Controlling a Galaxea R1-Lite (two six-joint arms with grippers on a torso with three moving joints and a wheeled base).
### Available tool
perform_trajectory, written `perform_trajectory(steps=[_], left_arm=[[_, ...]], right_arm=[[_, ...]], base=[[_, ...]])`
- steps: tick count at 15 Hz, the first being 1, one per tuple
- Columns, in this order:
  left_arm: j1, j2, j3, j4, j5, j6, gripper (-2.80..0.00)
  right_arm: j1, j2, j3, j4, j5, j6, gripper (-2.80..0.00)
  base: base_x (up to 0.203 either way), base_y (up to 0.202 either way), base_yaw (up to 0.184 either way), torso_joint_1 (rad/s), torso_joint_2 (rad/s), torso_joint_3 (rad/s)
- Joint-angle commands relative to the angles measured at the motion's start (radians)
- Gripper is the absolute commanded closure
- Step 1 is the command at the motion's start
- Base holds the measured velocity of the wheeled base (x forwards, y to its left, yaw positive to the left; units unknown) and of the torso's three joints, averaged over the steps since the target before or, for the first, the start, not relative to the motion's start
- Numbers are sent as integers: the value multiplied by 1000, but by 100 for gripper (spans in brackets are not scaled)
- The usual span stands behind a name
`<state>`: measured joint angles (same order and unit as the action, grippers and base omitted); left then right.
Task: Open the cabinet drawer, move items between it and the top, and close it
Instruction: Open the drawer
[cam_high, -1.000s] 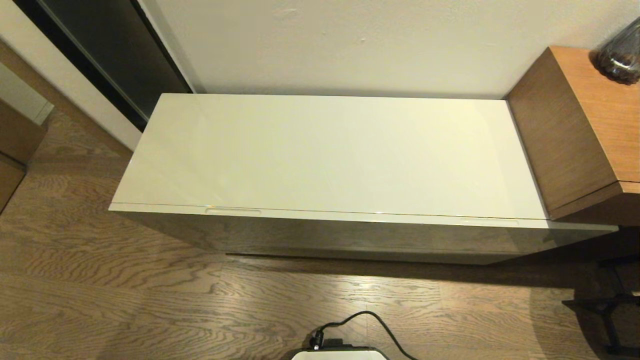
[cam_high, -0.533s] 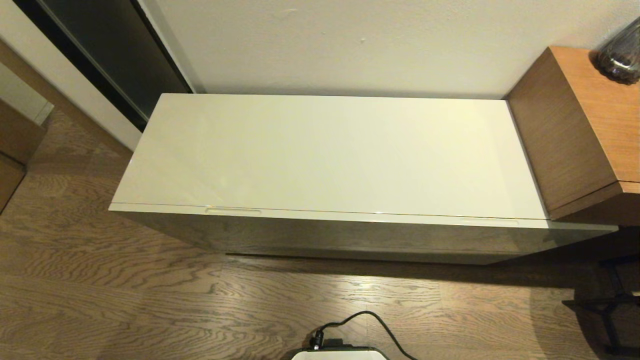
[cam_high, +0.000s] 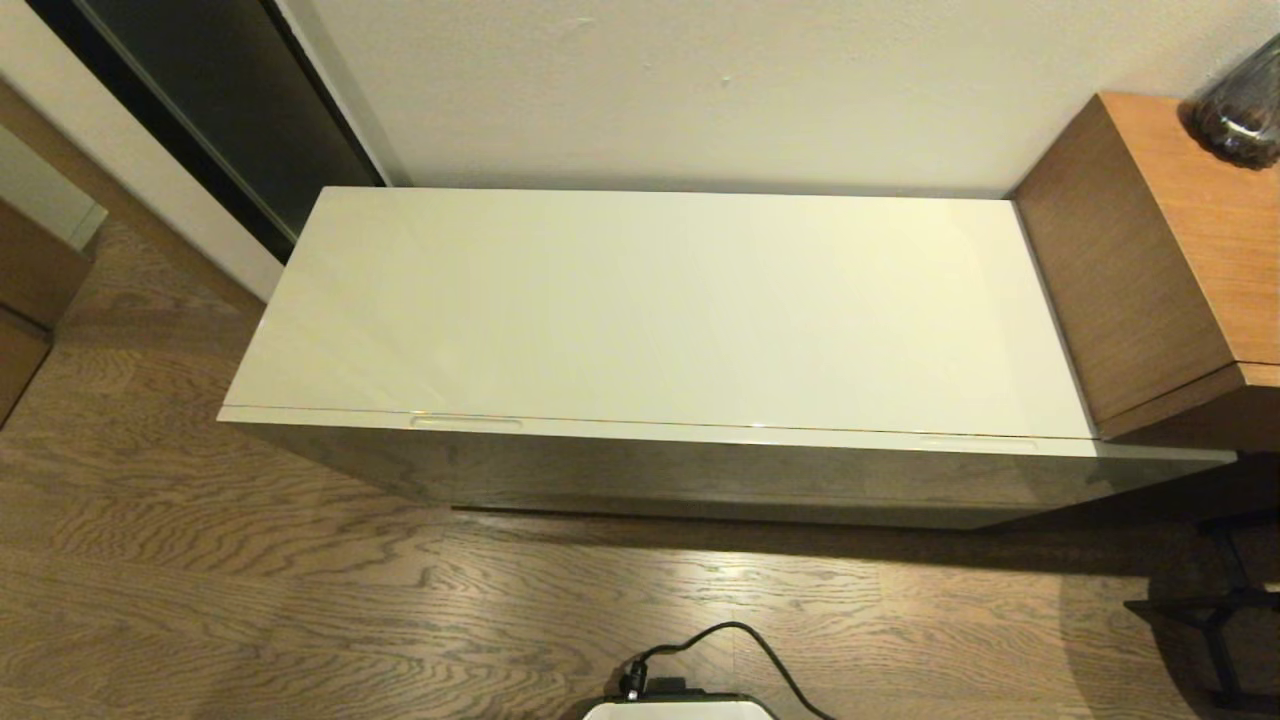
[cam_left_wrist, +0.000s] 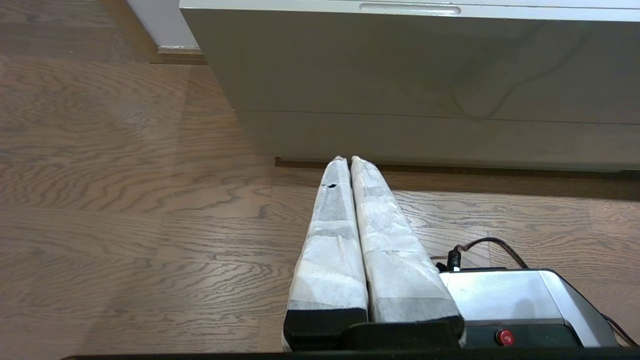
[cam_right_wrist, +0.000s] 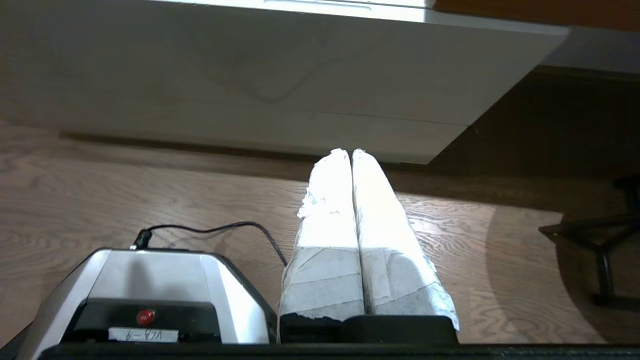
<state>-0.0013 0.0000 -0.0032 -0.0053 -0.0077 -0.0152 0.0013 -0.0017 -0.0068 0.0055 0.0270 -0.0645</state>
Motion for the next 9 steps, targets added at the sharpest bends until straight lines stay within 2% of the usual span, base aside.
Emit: perform_trajectory(steps=[1, 2, 4, 6, 9], left_arm=[[0, 2, 0, -1, 0, 0, 0], [0, 2, 0, -1, 0, 0, 0], [0, 2, 0, -1, 0, 0, 0], [0, 2, 0, -1, 0, 0, 0], [0, 2, 0, -1, 0, 0, 0]], right_arm=[[0, 2, -86, 43, 12, -2, 0], [0, 2, -166, 99, 24, -2, 0], [0, 2, -371, 368, 53, 1, 0], [0, 38, -515, 572, 89, 3, 0], [-1, 283, -667, 616, 102, 73, 0]], base=[[0, 0, 0, 0, 0, 0], [0, 0, 0, 0, 0, 0], [0, 0, 0, 0, 0, 0], [0, 0, 0, 0, 0, 0], [0, 0, 0, 0, 0, 0]])
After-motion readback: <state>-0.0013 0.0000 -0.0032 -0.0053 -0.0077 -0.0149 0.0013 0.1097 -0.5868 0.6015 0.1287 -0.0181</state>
